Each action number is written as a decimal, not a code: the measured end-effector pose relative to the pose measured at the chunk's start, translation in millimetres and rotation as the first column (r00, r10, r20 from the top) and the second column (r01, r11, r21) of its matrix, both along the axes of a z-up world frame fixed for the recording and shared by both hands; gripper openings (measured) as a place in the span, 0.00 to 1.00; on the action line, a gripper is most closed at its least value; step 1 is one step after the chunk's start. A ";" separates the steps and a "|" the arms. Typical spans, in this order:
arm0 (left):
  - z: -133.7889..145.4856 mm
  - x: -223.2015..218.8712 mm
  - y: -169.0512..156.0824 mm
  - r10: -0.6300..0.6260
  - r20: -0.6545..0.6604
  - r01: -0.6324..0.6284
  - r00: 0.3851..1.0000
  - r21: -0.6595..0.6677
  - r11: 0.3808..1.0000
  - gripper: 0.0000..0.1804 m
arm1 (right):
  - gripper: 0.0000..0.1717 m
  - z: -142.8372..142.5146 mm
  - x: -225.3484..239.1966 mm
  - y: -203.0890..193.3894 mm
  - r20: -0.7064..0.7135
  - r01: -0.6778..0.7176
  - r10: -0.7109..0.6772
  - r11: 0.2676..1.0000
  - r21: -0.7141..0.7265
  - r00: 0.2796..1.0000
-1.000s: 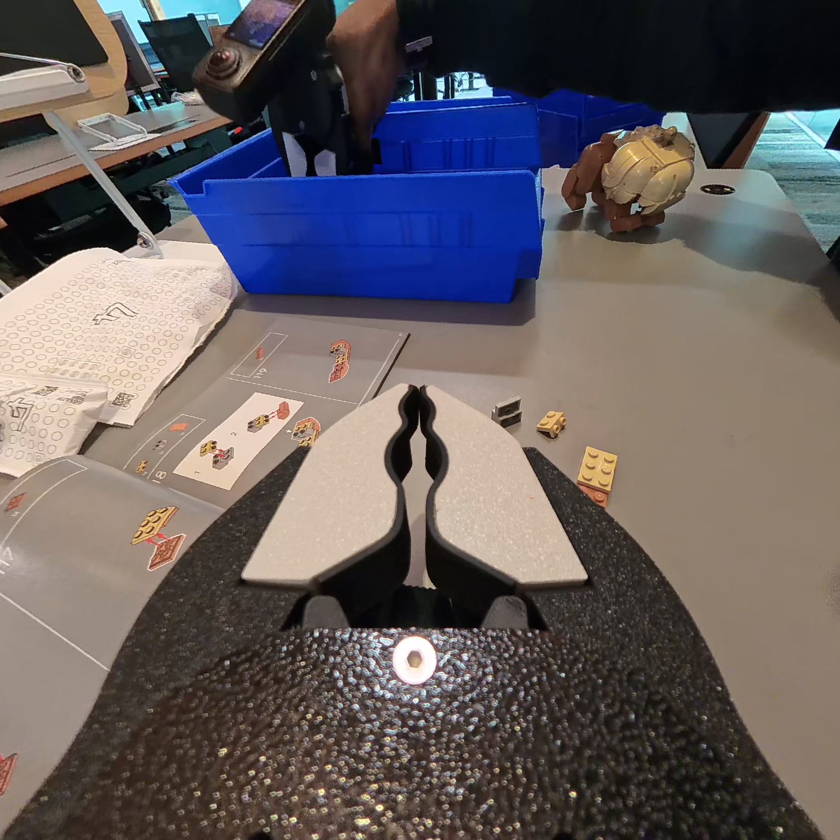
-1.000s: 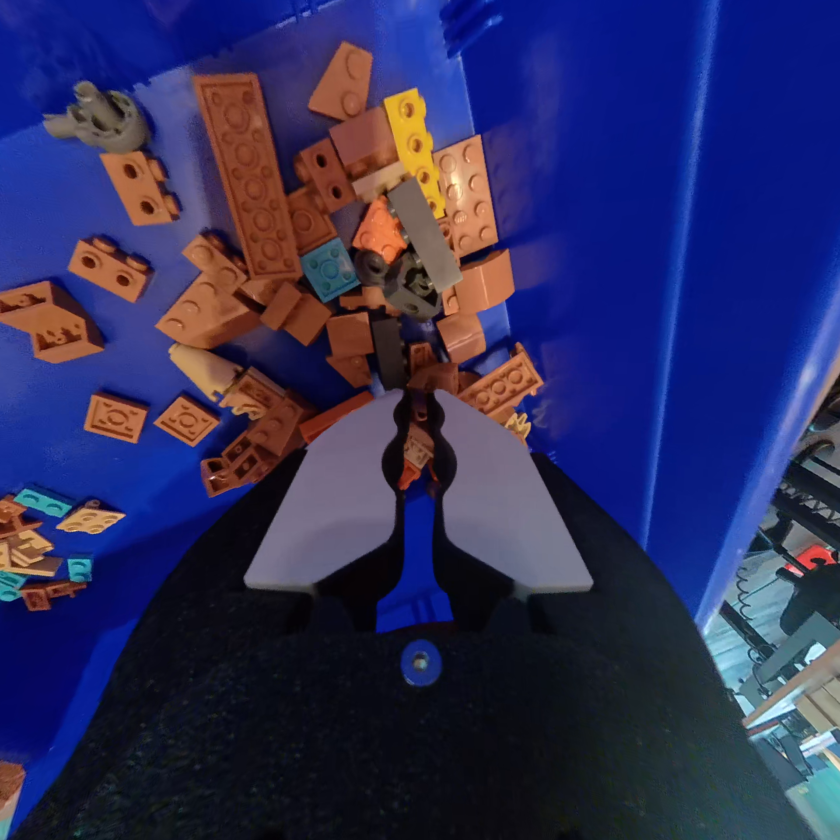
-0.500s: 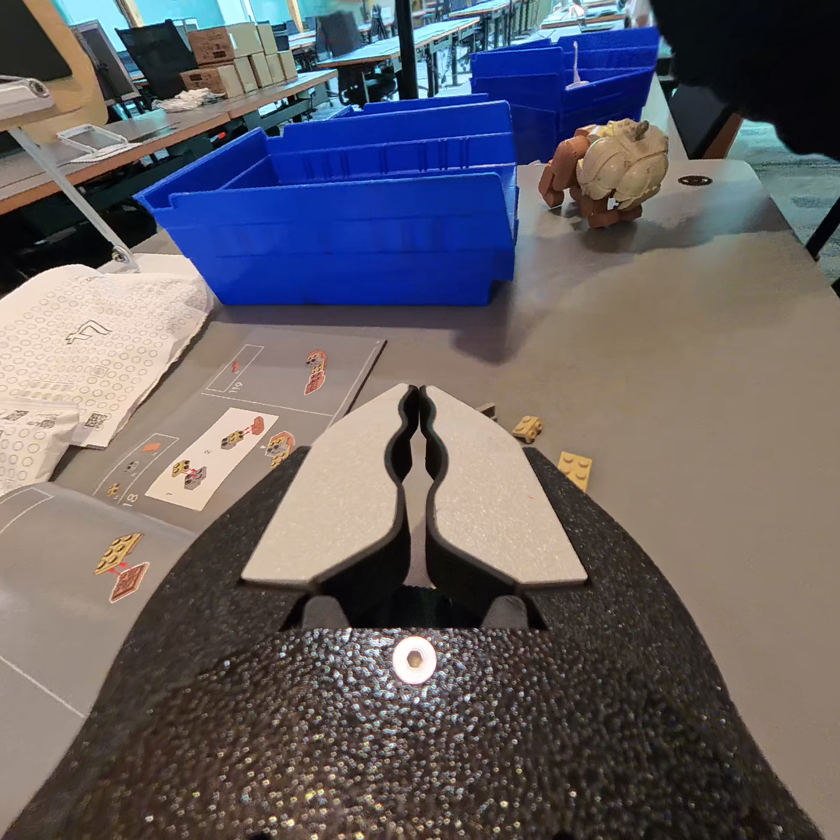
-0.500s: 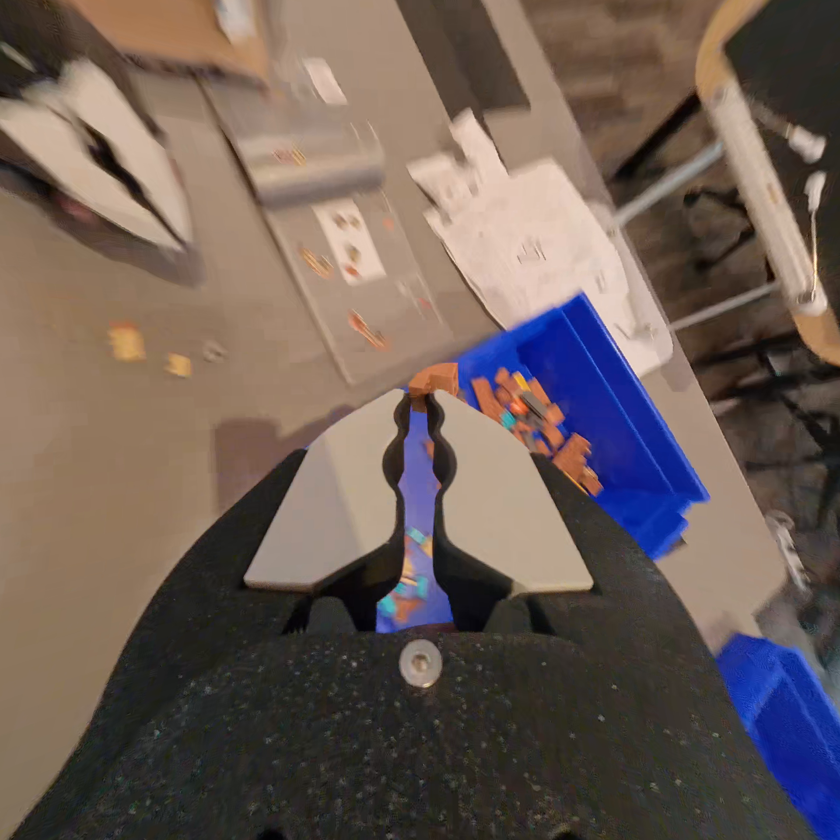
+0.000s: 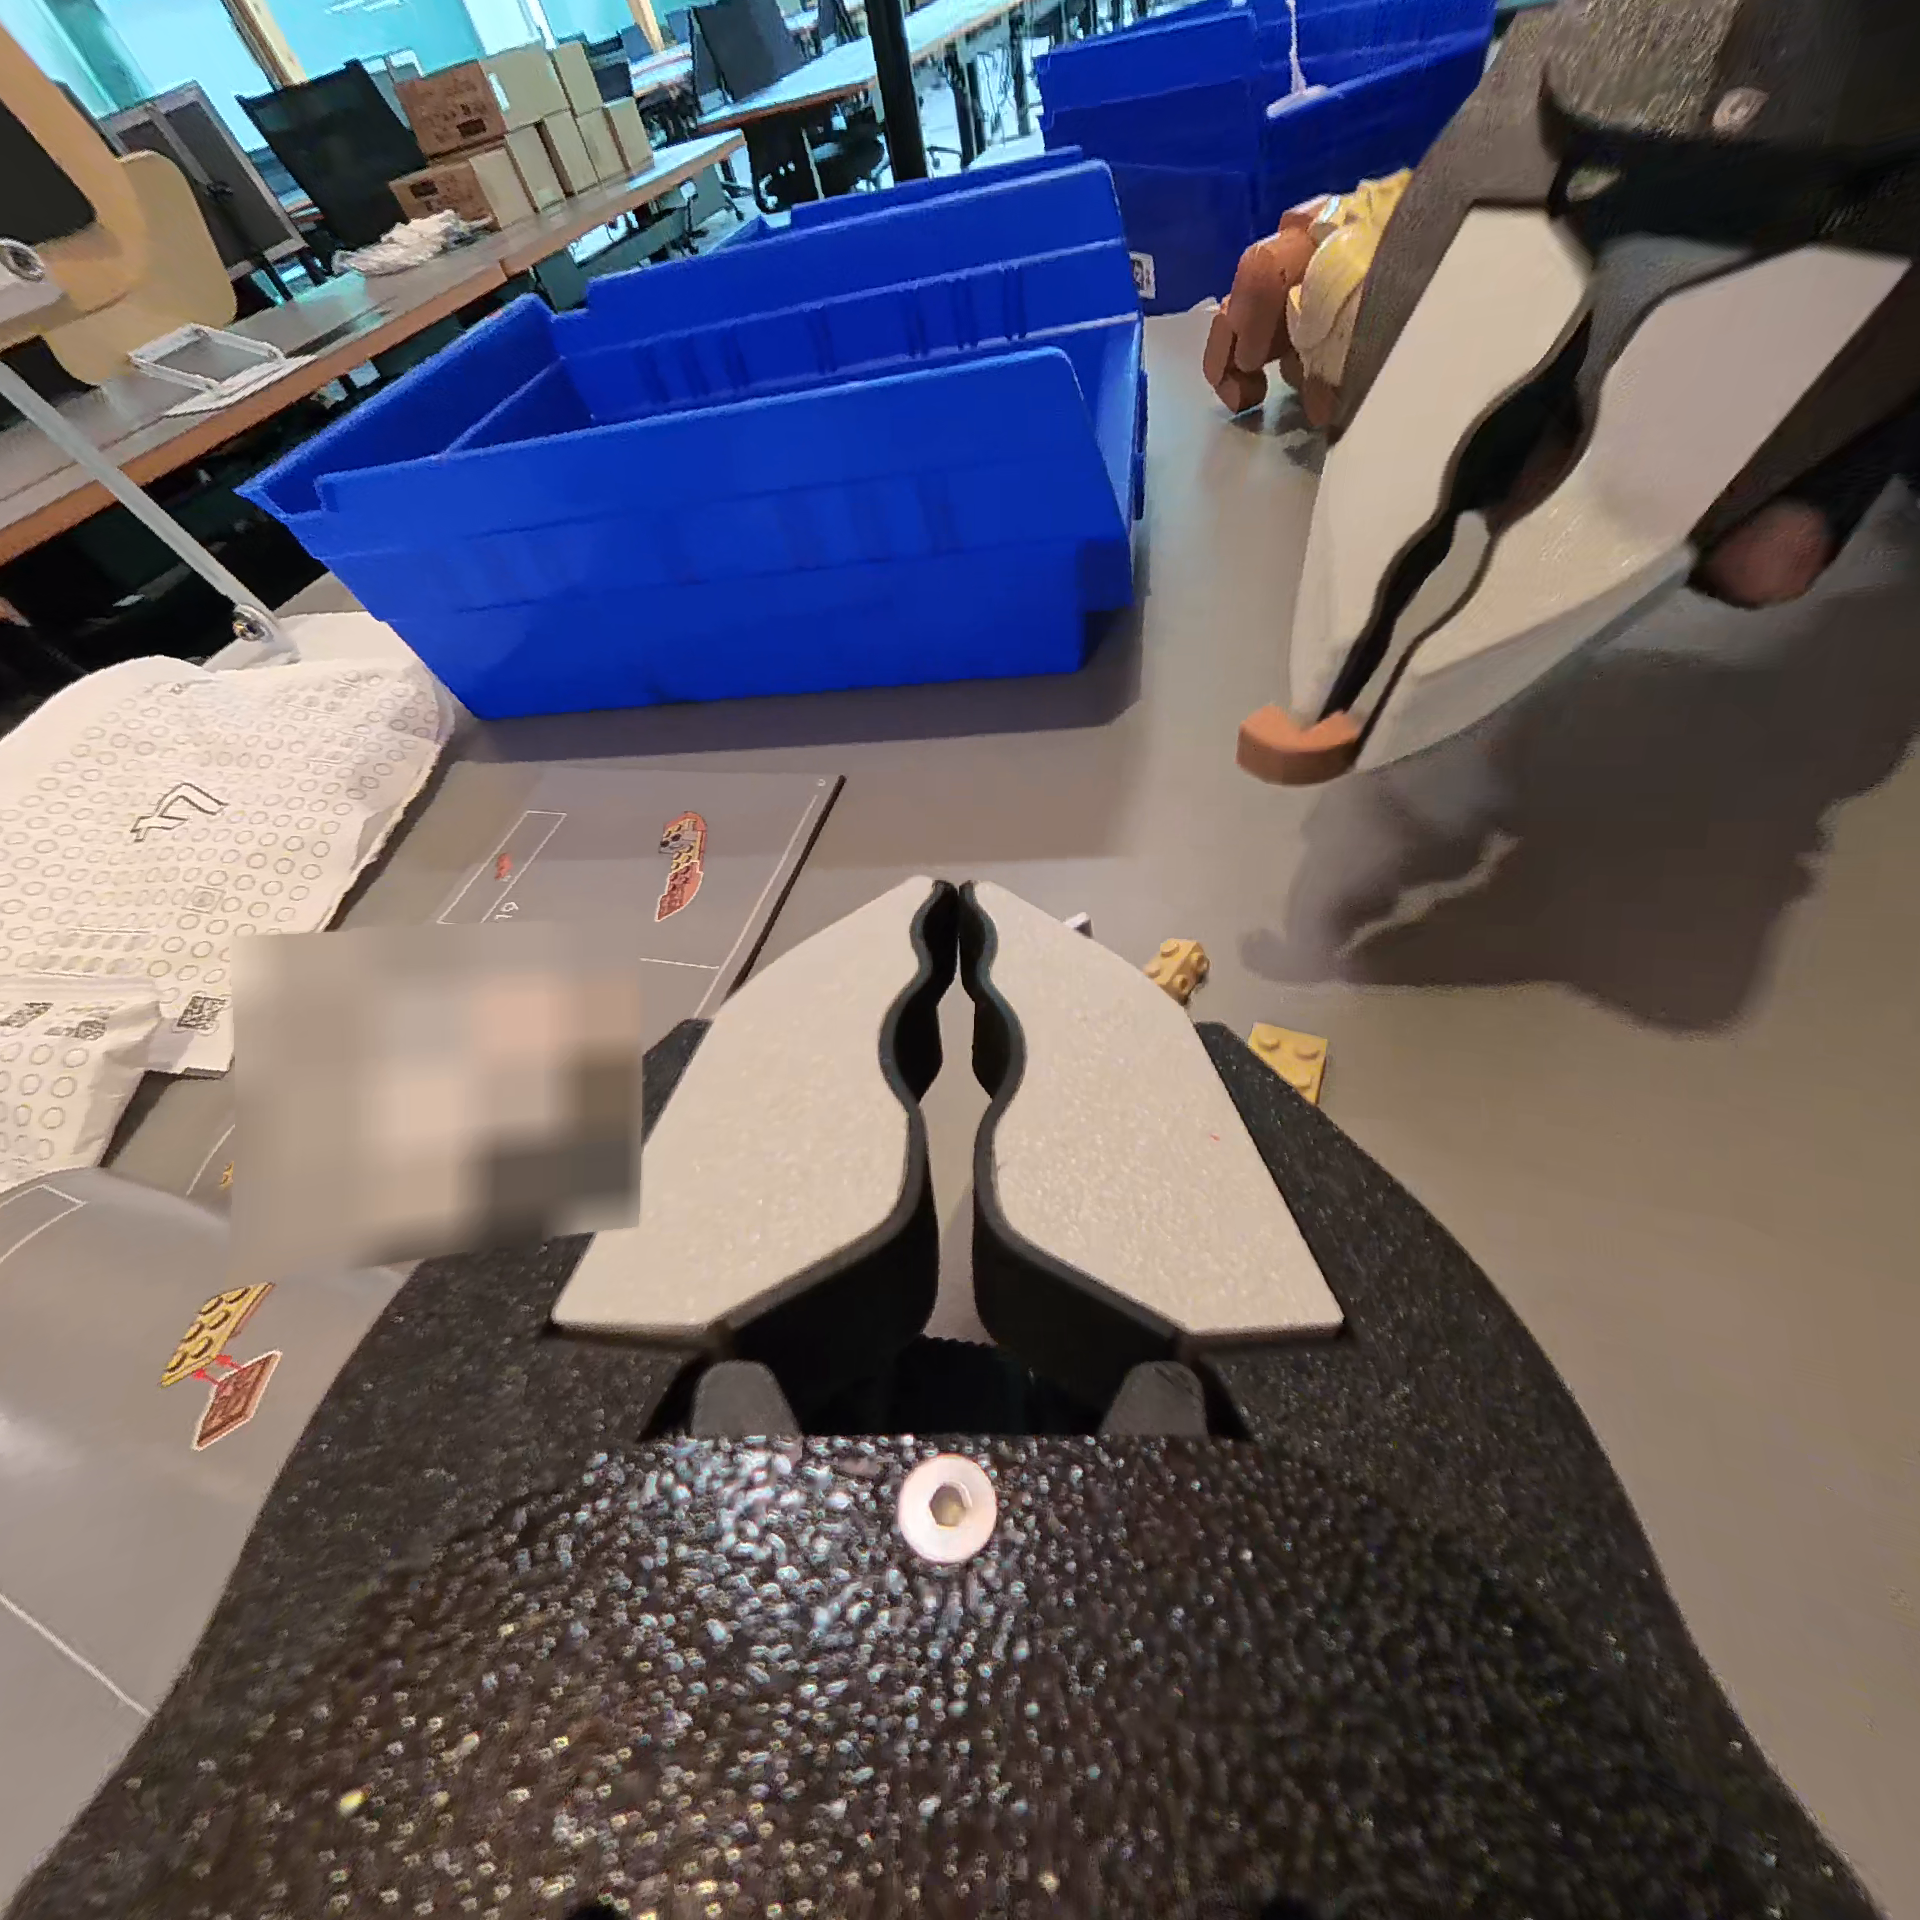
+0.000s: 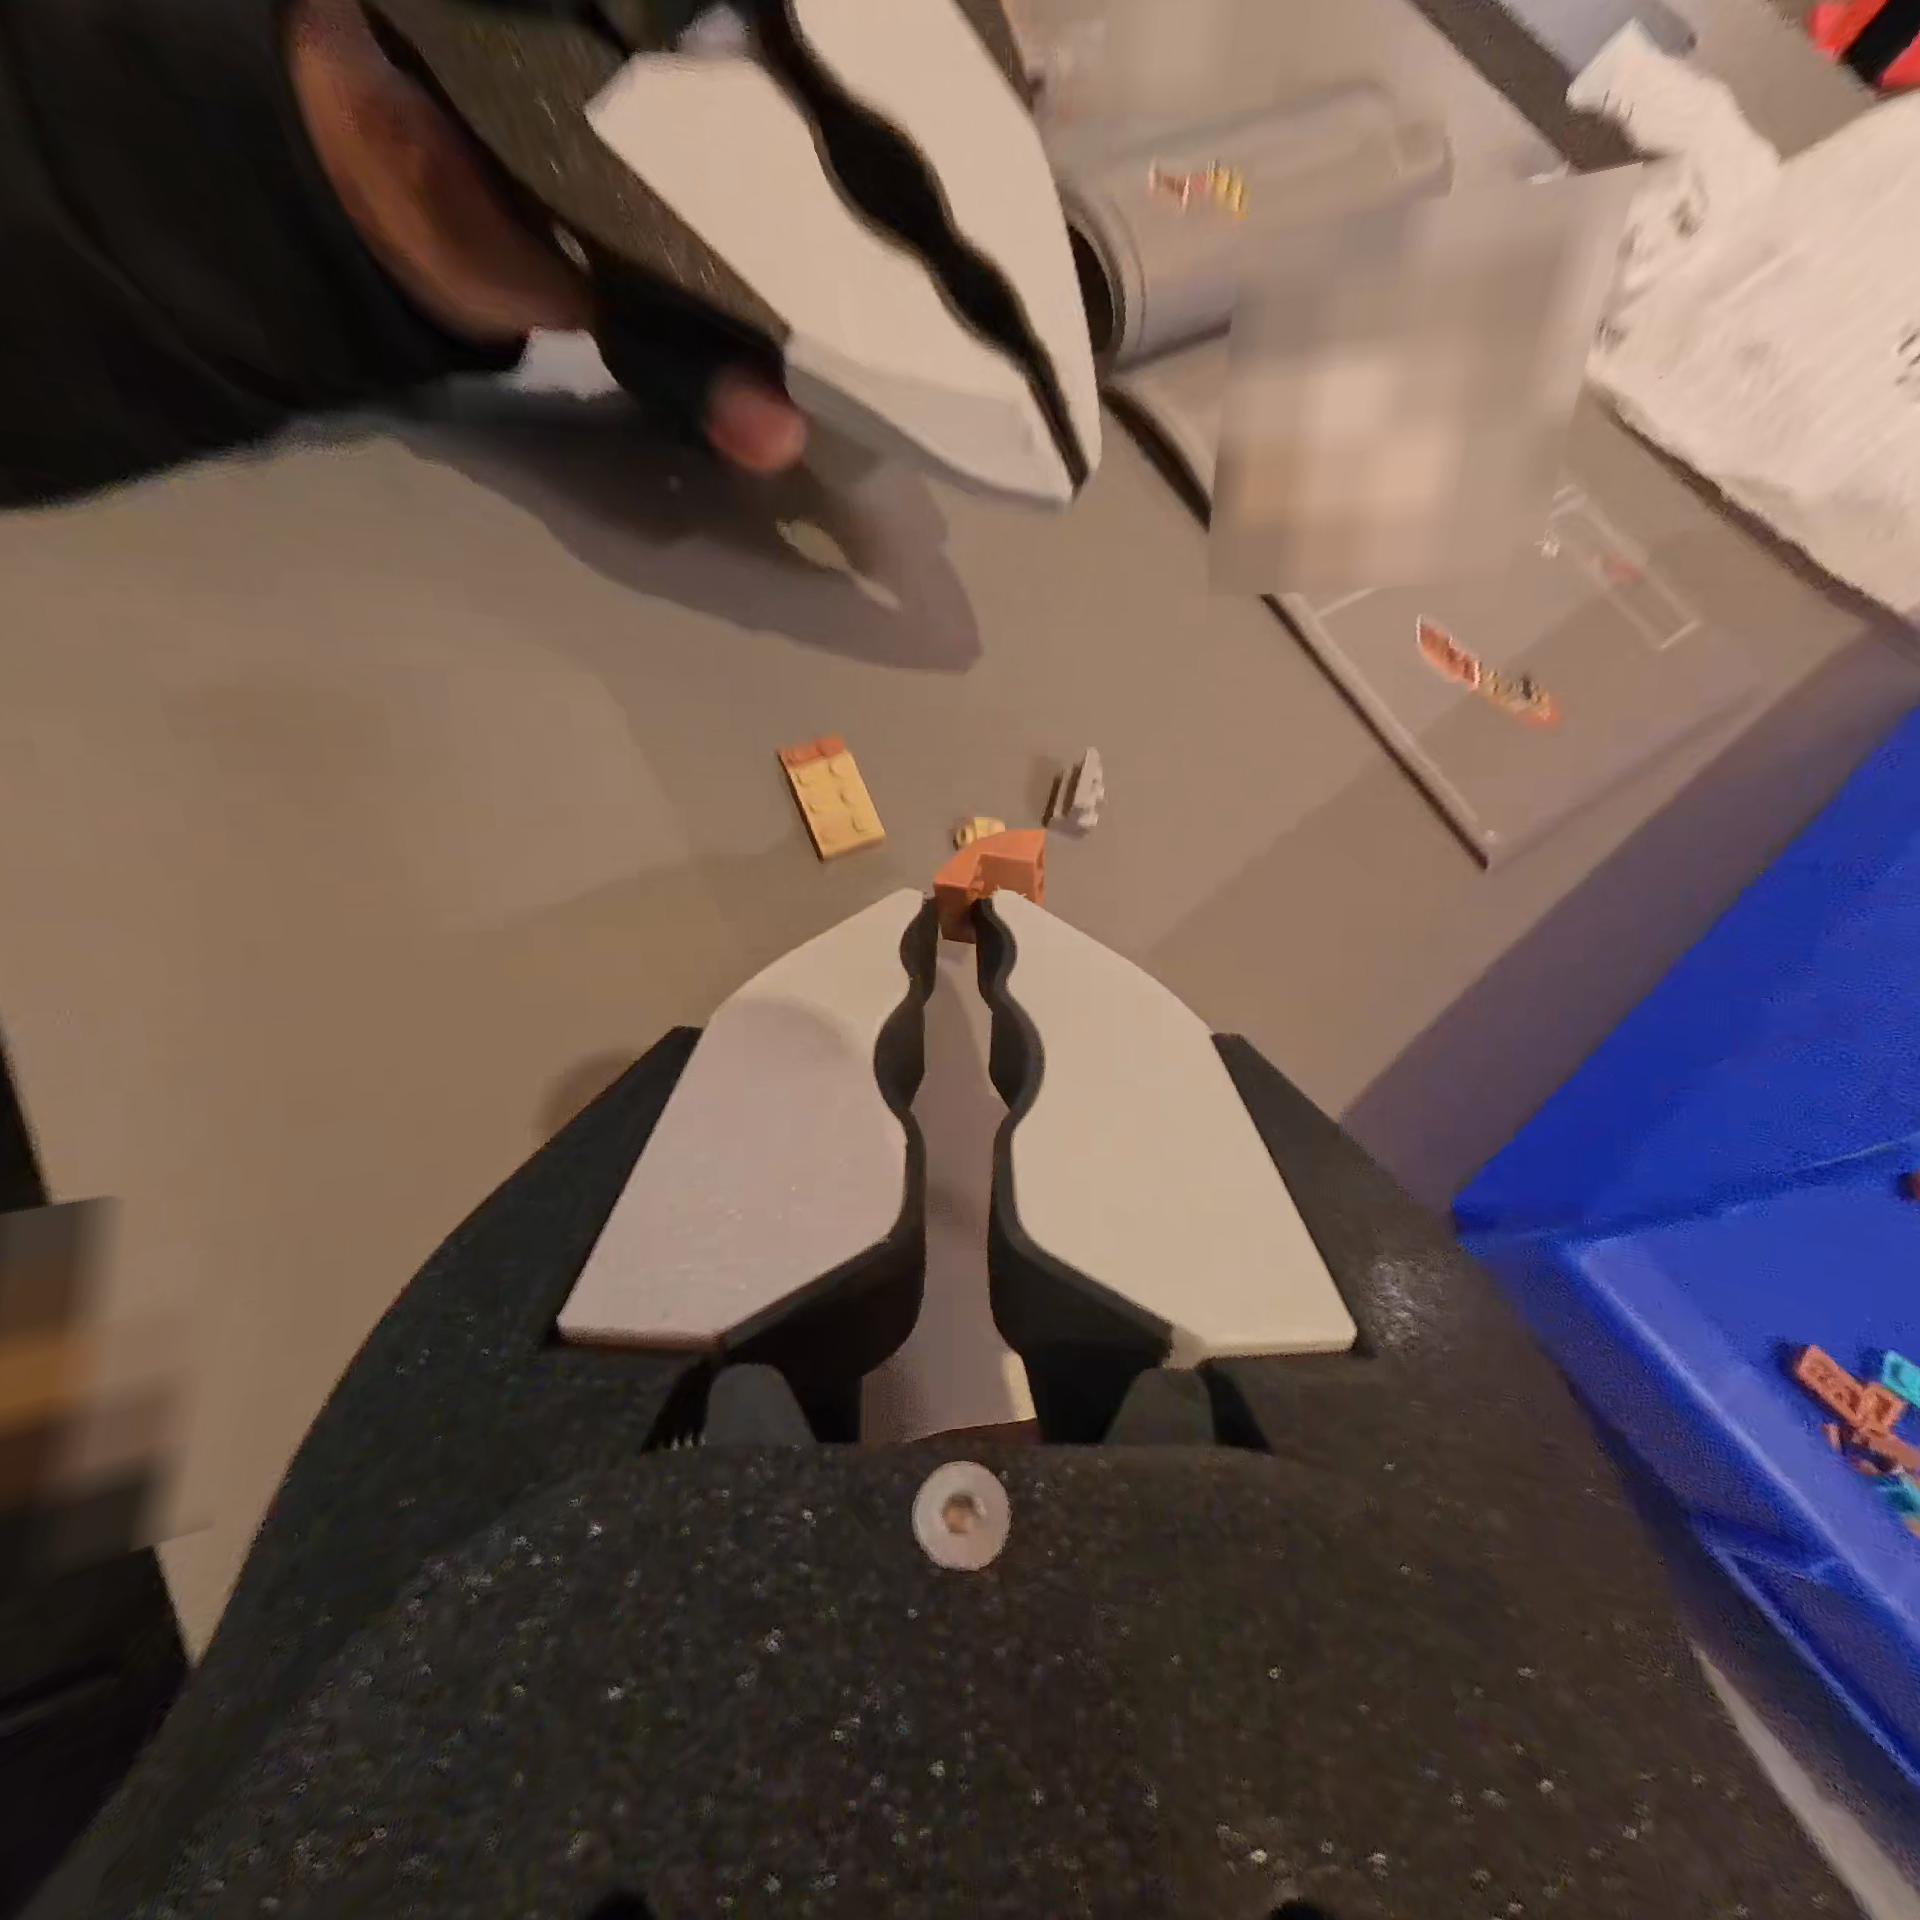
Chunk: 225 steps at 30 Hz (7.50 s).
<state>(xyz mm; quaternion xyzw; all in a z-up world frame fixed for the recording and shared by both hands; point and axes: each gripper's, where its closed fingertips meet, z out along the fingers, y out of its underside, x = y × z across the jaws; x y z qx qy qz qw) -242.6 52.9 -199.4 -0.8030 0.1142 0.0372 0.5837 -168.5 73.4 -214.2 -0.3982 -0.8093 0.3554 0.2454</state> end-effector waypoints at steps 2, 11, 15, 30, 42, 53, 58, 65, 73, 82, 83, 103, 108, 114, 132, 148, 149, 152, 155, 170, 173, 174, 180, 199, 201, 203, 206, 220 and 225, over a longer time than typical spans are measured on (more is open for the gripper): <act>-3.9 0.8 -0.1 -0.005 -0.018 0.004 1.000 -0.024 1.000 0.00 | 0.04 -14.5 0.7 0.2 0.032 0.006 -0.007 1.000 0.011 0.999; -18.5 8.2 0.2 -0.043 -0.058 0.036 0.997 -0.116 0.993 0.00 | 0.04 -39.3 1.3 -7.5 0.110 -0.002 0.013 0.994 -0.107 0.994; -24.4 10.0 1.2 -0.050 -0.079 0.038 0.996 -0.152 0.988 0.00 | 0.04 -36.0 0.6 -4.5 0.102 0.017 -0.002 0.989 -0.150 0.995; -31.9 16.0 0.9 -0.050 -0.052 0.039 0.997 -0.206 0.978 0.01 | 0.09 -26.5 0.0 1.7 0.024 0.058 -0.055 0.987 -0.150 0.998; 4.7 -113.1 -88.4 0.751 -0.014 -0.751 0.660 -0.056 0.658 0.03 | 0.09 -17.0 6.5 4.4 -0.076 0.057 -0.066 0.992 -0.112 0.995; 25.4 -116.1 -41.3 0.550 0.080 -0.553 0.832 0.031 0.832 0.04 | 0.13 -18.4 7.2 8.0 -0.148 0.087 -0.084 0.996 0.011 0.985; -8.6 -25.2 7.7 0.228 -0.106 -0.235 0.968 -0.054 0.971 0.04 | 0.16 -25.1 6.0 17.0 -0.143 0.131 -0.118 0.988 0.084 0.983; -20.6 6.4 13.4 0.082 -0.008 -0.082 0.997 -0.140 0.987 0.04 | 0.16 -27.1 8.8 11.5 -0.056 0.068 -0.069 0.998 -0.020 0.996; -43.4 25.9 -10.1 -0.073 0.057 0.088 0.996 -0.336 0.938 0.05 | 0.15 -34.5 8.6 9.8 -0.022 0.056 -0.056 0.998 0.018 0.998; -57.4 50.6 -31.6 -0.214 0.112 0.241 0.970 -0.448 0.861 0.08 | 0.15 -37.7 7.3 8.1 0.010 0.046 -0.046 0.999 0.007 0.999; -58.8 51.4 -31.7 -0.216 0.112 0.244 0.970 -0.452 0.858 0.09 | 0.15 -37.4 7.4 8.0 0.006 0.046 -0.046 0.999 0.009 0.999; -14.1 54.4 0.9 -0.170 0.328 0.239 0.929 -0.183 0.954 0.09 | 0.15 -29.1 6.1 10.9 -0.052 0.069 -0.069 0.998 0.001 0.996; 40.9 47.8 11.2 -0.253 0.659 0.167 0.708 0.192 0.967 0.09 | 0.15 -29.2 4.7 13.4 -0.044 0.088 -0.088 0.996 -0.009 0.995; 79.9 39.0 4.5 -0.482 0.794 0.049 0.369 0.502 0.864 0.09 | 0.15 -28.6 3.4 15.6 -0.052 0.109 -0.109 0.994 -0.004 0.993; 115.5 31.1 -31.3 -0.499 0.528 -0.054 0.687 0.722 0.690 0.09 | 0.14 -29.8 3.6 14.3 -0.061 0.104 -0.102 0.994 0.021 0.993; 60.3 -129.6 -99.3 0.695 0.426 -0.811 0.579 0.209 0.547 0.09 | 0.14 -31.8 3.9 12.4 -0.063 0.095 -0.093 0.995 0.041 0.994; 70.0 -136.6 -111.9 0.747 0.345 -0.823 0.568 0.244 0.513 0.09 | 0.14 -32.1 4.1 12.3 -0.063 0.094 -0.092 0.995 0.043 0.994; 91.9 -145.1 -135.4 0.813 0.242 -0.833 0.529 0.331 0.444 0.09 | 0.14 -32.3 4.1 12.1 -0.061 0.093 -0.091 0.995 0.043 0.994; 71.4 -151.8 -129.9 0.815 0.262 -0.854 0.517 0.221 0.471 0.09 | 0.14 -32.8 4.1 12.0 -0.060 0.091 -0.089 0.995 0.045 0.994; 39.3 -113.7 -66.0 0.246 0.782 -0.538 0.573 0.132 0.833 0.09 | 0.14 -29.8 4.9 11.7 -0.068 0.086 -0.084 0.996 0.021 0.994; 46.1 -54.5 -36.6 -0.108 0.888 -0.190 0.446 0.212 0.958 0.09 | 0.13 -11.1 2.7 14.7 -0.146 0.099 -0.111 0.991 -0.088 0.983; 44.1 -37.8 -31.0 -0.147 0.887 -0.099 0.438 0.210 0.973 0.09 | 0.12 -2.4 3.4 13.6 -0.172 0.082 -0.108 0.986 -0.148 0.979; 33.4 41.7 -16.4 -0.264 0.810 0.276 0.524 0.132 0.952 0.09 | 0.13 23.0 7.6 3.5 -0.306 -0.067 0.025 0.989 -0.129 0.952; -14.1 100.6 -10.8 -0.219 0.718 0.498 0.661 -0.201 0.844 0.09 | 0.15 6.9 15.7 -26.3 -0.375 -0.385 0.575 0.794 0.472 0.727; -14.4 104.6 -11.4 -0.221 0.726 0.511 0.651 -0.204 0.835 0.09 | 0.09 5.3 18.4 -28.6 -0.364 -0.406 0.581 0.793 0.454 0.728; -13.5 105.1 -10.8 -0.218 0.736 0.511 0.640 -0.196 0.837 0.09 | 0.06 4.4 19.7 -28.9 -0.357 -0.418 0.583 0.794 0.442 0.730; -12.2 103.3 -8.8 -0.218 0.738 0.496 0.639 -0.179 0.850 0.09 | 0.05 4.0 18.0 -26.1 -0.347 -0.416 0.562 0.811 0.411 0.751; 25.7 69.8 9.1 -0.241 -0.087 0.249 0.967 0.092 0.964 0.13 | 0.05 23.7 7.8 -4.6 -0.374 -0.343 0.381 0.924 0.168 0.846; 17.0 93.4 6.0 -0.323 -0.267 0.351 0.908 0.062 0.934 0.12 | 0.05 16.7 21.0 -14.1 -0.384 -0.399 0.488 0.870 0.290 0.784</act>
